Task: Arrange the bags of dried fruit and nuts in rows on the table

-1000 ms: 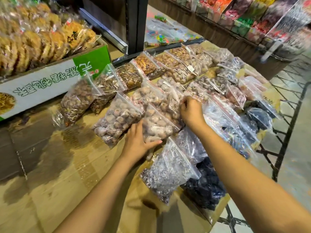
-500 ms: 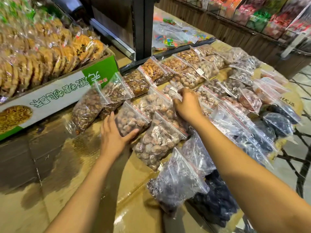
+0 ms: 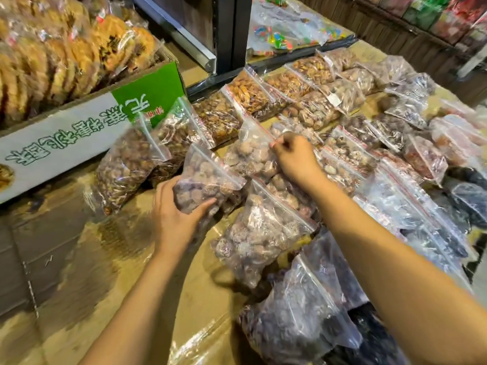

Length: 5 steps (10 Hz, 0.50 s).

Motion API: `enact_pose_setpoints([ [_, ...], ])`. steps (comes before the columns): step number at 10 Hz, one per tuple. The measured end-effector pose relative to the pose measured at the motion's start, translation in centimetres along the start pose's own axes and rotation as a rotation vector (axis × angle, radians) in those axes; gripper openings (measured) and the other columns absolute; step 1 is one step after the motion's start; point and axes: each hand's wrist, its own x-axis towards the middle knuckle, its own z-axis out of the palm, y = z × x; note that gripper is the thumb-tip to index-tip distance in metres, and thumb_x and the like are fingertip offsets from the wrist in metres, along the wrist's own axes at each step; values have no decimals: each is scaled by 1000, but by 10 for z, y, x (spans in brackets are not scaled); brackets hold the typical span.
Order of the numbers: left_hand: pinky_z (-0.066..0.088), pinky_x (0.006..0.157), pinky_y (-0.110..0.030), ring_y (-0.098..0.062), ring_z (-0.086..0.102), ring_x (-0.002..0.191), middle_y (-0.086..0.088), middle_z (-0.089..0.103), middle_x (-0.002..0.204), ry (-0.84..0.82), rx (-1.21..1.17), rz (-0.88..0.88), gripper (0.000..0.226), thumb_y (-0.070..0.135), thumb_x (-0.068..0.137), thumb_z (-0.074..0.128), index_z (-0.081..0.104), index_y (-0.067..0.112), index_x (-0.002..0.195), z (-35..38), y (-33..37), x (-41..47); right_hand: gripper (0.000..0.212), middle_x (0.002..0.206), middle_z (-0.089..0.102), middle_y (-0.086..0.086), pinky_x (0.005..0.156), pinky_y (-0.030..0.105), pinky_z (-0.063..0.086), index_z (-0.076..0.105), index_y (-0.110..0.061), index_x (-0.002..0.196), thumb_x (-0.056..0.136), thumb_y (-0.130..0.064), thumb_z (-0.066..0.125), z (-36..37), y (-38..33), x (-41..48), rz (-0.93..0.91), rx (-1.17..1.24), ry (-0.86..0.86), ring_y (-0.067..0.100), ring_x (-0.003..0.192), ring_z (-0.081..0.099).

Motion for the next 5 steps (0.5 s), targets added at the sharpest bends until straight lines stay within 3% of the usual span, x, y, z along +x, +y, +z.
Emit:
enact_pose_setpoints([
  [1, 42, 97, -39, -21, 47, 114, 0, 47, 120, -30, -85, 32, 77, 59, 68, 73, 48, 14, 125, 18, 10, 6, 17, 78, 63, 14, 70, 47, 54, 57, -8, 85, 94, -22, 53, 2, 0, -5, -31, 24, 28, 28, 71, 64],
  [2, 36, 104, -43, -27, 42, 122, -10, 47, 130, -157, 46, 75, 87, 66, 70, 62, 43, 10, 133, 25, 11, 9, 14, 86, 65, 11, 72, 50, 54, 57, -10, 90, 94, -23, 52, 1, -3, -10, -47, -58, 8, 29, 79, 65],
  [3, 30, 110, -48, -30, 35, 131, -12, 41, 142, -268, 165, 74, 96, 73, 73, 58, 33, 12, 143, 15, 11, 10, 26, 113, 58, 15, 89, 44, 48, 54, -8, 109, 92, -27, 54, -12, -8, -25, -77, -213, 3, 30, 106, 56],
  [4, 11, 117, -50, -31, 13, 145, -11, 18, 159, -374, 269, 26, 108, 84, 74, 39, 11, 16, 153, 4, 14, 11, 41, 129, 47, 17, 100, 42, 40, 46, -7, 125, 93, -32, 52, -33, -13, -54, -62, -293, 53, 33, 120, 44],
  [5, 4, 118, -48, -29, 2, 148, -9, 3, 163, -396, 237, -14, 106, 81, 76, 34, 2, 16, 154, -12, 40, -6, 44, 130, 46, 19, 101, 43, 37, 43, -5, 126, 93, -33, 51, -58, -12, -96, -13, -369, 76, 34, 122, 42],
])
